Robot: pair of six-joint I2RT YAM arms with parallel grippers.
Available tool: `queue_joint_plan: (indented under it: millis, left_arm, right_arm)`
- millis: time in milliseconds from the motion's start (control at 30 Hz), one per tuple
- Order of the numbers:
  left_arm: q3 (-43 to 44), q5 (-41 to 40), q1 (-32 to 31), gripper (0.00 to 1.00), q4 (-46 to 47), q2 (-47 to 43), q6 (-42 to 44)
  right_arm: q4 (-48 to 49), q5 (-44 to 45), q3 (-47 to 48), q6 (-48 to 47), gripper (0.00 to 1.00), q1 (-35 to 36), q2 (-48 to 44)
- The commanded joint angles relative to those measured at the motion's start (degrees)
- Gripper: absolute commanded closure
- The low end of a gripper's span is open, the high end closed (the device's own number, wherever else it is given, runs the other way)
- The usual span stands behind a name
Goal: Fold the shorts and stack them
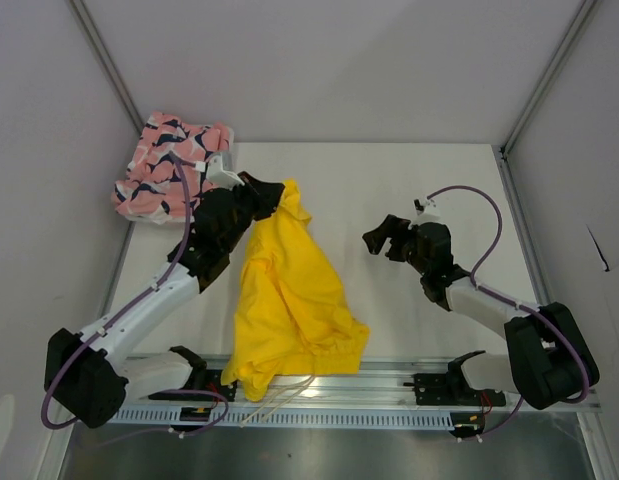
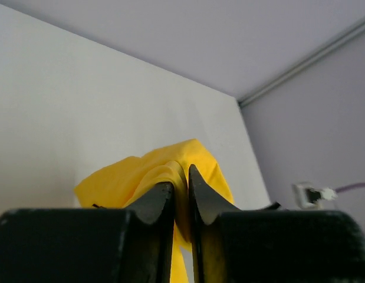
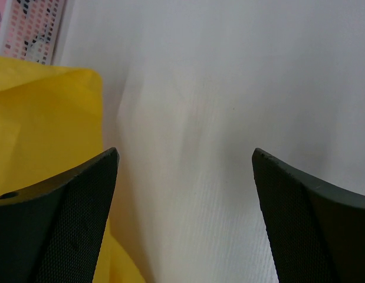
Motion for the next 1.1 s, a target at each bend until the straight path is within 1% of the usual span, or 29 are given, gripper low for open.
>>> queue_joint_plan:
  millis: [0,33,100,133,167,200,233,267,300,333,367,400,467,500,533,567,600,633,667,700,733,767,800,833,867,900,967,1033,1067]
  left_arm:
    - [2.1,-11.7,0.31,0.81,-1.81,1.27,2.08]
    - [2.02,-13.13,0.75,0.75,-2.87,1.89,1.2]
    - [2.36,-13.94,3.37,0.71,-6.46,5.13,-0.03]
    - [3.06,-12.81,4.78,0.66,-7.53,6.45,-1.52]
    - [3.24,-10.88,8.1,0.6,-8.32,7.77,-2.05]
    - [4.03,-4.94,9.96,0.38,-9.03,10.13,-2.84]
    - [4.04,-1.84,11.55,0.28,-9.12,11.28,-3.11]
    - [4.99,0.28,13.65,0.22,-10.69,12.25,-3.46]
    - [6.74,1.61,14.19,0.11,-12.27,13.05,-3.46]
    - [7.72,2.49,14.28,0.06,-15.85,14.1,-2.25]
    - [11.04,2.5,14.29,0.03,-17.8,14.46,-1.45]
    - [12.03,3.02,14.29,0.02,-19.74,14.46,-0.14]
    - [15.02,3.12,14.28,0.01,-26.15,13.5,0.93]
    - [15.63,3.11,14.29,0.01,-28.0,12.62,1.37]
    - [15.55,2.94,14.29,0.01,-31.59,10.44,2.15]
    - [16.25,2.76,14.2,0.01,-33.28,8.94,2.33]
    - [15.82,2.94,14.2,0.01,-34.6,7.18,2.6]
    - [14.68,3.03,14.2,0.01,-35.57,5.25,2.69]
    - [14.06,2.85,14.2,0.01,-37.41,0.97,2.6]
    - [11.01,3.02,14.2,0.01,-37.95,-1.25,2.6]
    - [9.76,3.2,14.2,0.01,-38.21,-5.97,2.51]
    - [8.53,3.64,14.28,0.01,-38.56,-8.37,2.34]
    - [4.78,3.99,14.29,0.01,-38.74,-10.65,2.25]
    - [3.78,4.25,14.2,0.01,-38.74,-12.85,2.16]
    - [2.82,5.04,14.2,0.01,-39.18,-16.79,2.07]
    - [0.2,5.31,14.28,0.01,-39.53,-18.48,2.68]
    - [-0.62,5.22,14.2,0.01,-41.37,-21.91,3.65]
    - [-0.45,3.82,14.29,0.01,-45.06,-23.24,5.93]
    - [0.16,3.29,14.29,0.01,-46.29,-23.68,6.9]
  right_arm:
    - [4.97,-4.82,-0.47,0.08,0.05,-0.22,-0.57]
    - [5.84,-5.8,-0.47,0.0,0.05,-0.22,-0.04]
    - [6.9,-8.08,-0.38,0.08,0.06,-0.05,0.49]
    - [7.25,-8.7,-0.29,0.08,0.06,-0.05,0.66]
    - [7.52,-9.49,-0.21,0.34,0.06,-0.05,1.01]
    - [8.04,-10.98,-0.29,0.43,0.07,-0.05,1.19]
    - [8.4,-11.51,-0.29,0.43,0.07,0.13,1.19]
    - [8.75,-12.04,-0.38,0.35,0.07,0.3,1.11]
    - [9.01,-12.57,-0.38,0.08,0.07,0.65,1.02]
    - [8.93,-12.75,-0.29,-0.44,0.08,1.87,0.93]
    - [8.67,-12.84,-0.12,-0.97,0.08,2.67,0.67]
    - [7.79,-12.84,0.67,-2.71,0.08,3.81,-0.12]
    - [4.55,-8.55,2.07,-5.44,0.07,8.9,-0.91]
    - [-0.17,-7.23,4.95,-7.8,0.07,10.66,-1.18]
    - [-1.69,-6.95,6.11,-8.7,0.07,13.29,-1.18]
    - [-3.53,-6.17,7.25,-8.71,0.07,14.27,-1.09]
    - [-9.3,-5.72,10.57,-7.14,0.07,14.89,-1.27]
    - [-12.4,-5.2,12.09,-6.25,0.07,15.68,-1.53]
    - [-15.3,-4.24,13.23,-5.72,0.07,17.25,-1.71]
    - [-21.33,-2.83,15.07,-4.41,0.08,18.23,-2.4]
    - [-23.57,-1.25,15.35,-3.53,0.08,19.37,-3.02]
    - [-26.38,0.59,15.18,-2.74,0.09,21.55,-3.55]
    - [-28.32,1.3,14.65,-2.12,0.09,22.79,-4.07]
    - [-29.21,2.62,13.69,-1.59,0.09,24.2,-4.95]
    - [-31.22,7.07,13.33,-1.33,0.09,27.17,-5.05]
    - [-32.37,8.94,13.33,-1.24,0.1,28.59,-4.7]
    - [-35.44,11.32,14.12,-0.62,0.1,30.79,-2.07]
    - [-36.33,12.21,15.0,-0.45,0.17,33.52,1.96]
    - [-37.38,12.56,16.31,-0.1,0.23,34.48,3.46]
